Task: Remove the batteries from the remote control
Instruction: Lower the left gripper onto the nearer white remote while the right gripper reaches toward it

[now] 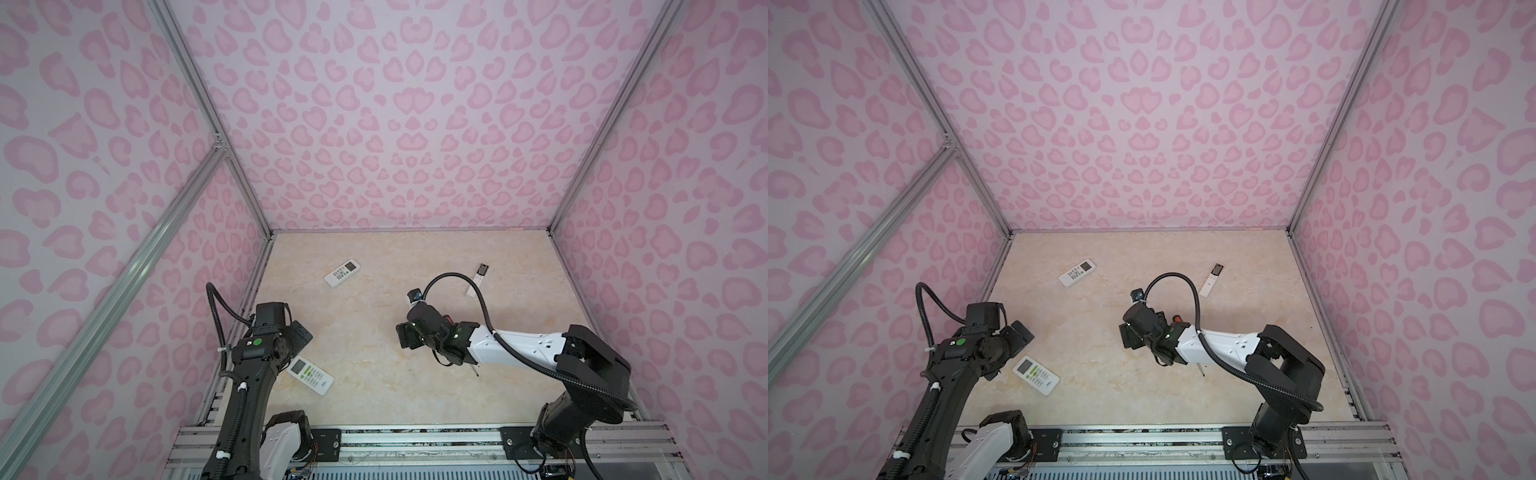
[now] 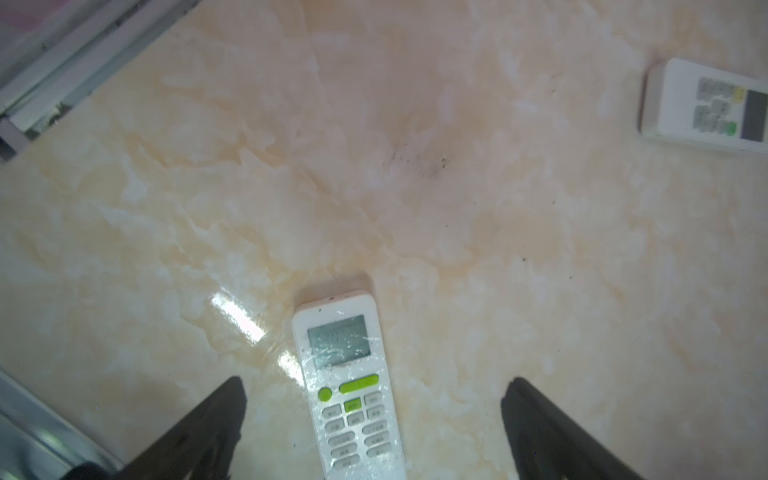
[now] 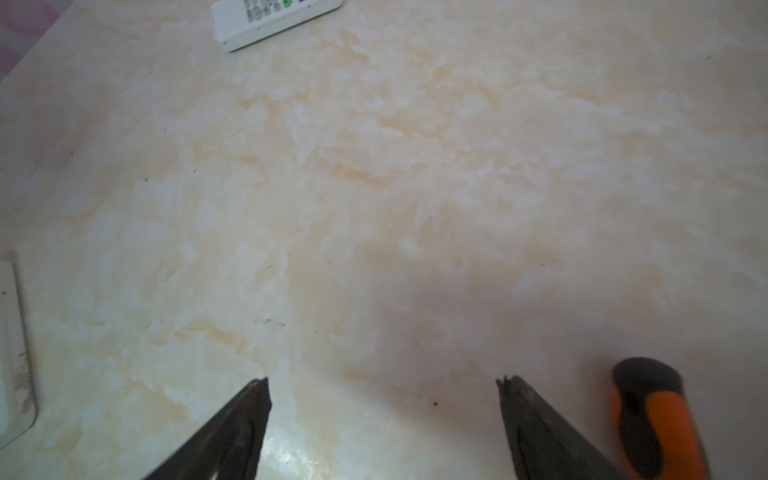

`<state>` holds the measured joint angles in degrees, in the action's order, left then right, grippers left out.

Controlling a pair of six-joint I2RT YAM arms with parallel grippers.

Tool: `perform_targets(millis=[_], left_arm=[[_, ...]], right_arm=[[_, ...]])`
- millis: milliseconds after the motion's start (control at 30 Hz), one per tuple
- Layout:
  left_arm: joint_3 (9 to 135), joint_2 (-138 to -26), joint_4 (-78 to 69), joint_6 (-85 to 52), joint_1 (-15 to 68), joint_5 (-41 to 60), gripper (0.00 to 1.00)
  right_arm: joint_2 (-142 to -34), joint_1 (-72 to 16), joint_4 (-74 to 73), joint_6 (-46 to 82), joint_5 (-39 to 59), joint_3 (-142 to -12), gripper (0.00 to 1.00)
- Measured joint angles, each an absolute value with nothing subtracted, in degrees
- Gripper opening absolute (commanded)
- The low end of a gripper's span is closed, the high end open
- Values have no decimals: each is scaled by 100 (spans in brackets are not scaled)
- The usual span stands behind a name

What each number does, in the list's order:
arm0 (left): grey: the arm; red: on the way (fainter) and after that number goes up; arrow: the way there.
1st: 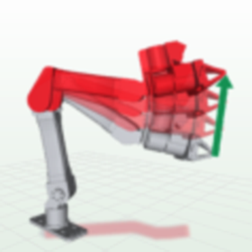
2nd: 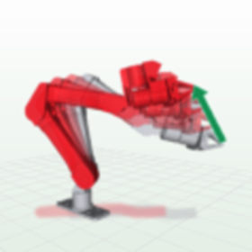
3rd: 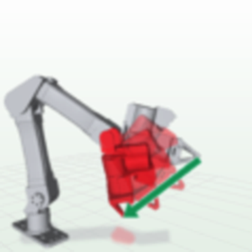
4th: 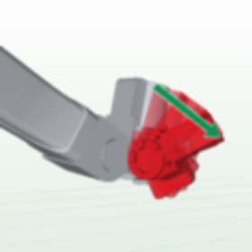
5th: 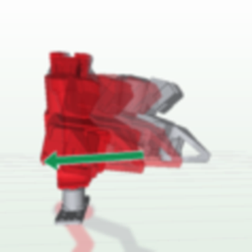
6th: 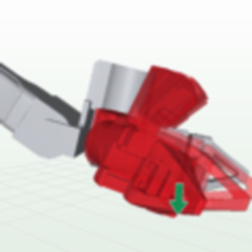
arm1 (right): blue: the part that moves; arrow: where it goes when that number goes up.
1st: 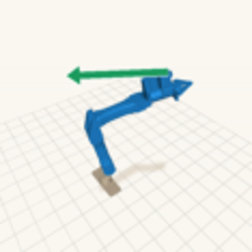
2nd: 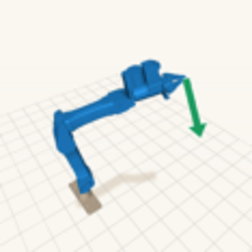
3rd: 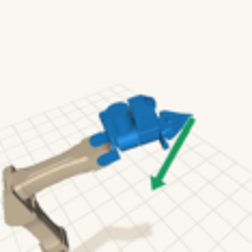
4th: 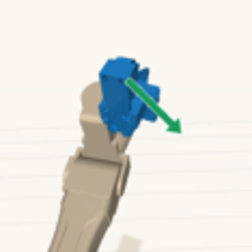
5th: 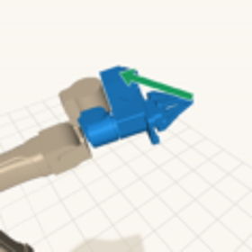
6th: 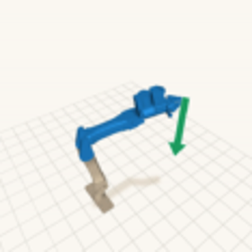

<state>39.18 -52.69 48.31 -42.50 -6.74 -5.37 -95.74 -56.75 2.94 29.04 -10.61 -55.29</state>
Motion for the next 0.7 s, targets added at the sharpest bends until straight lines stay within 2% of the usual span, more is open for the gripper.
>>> perform_targets(millis=[300,467,700], left_arm=[[3461,-5686,4781,-4792,-449,-502,97],[3402,-6213,4473,-4814,-449,-412,94],[2816,-6080,3905,-4947,-449,-141,89]], right_arm=[[-10239,-6403,54,3361,-650,-5651,85],[-10353,-6508,-67,3409,-600,-5859,84],[-10418,-6525,-209,3409,-611,-5937,84]])
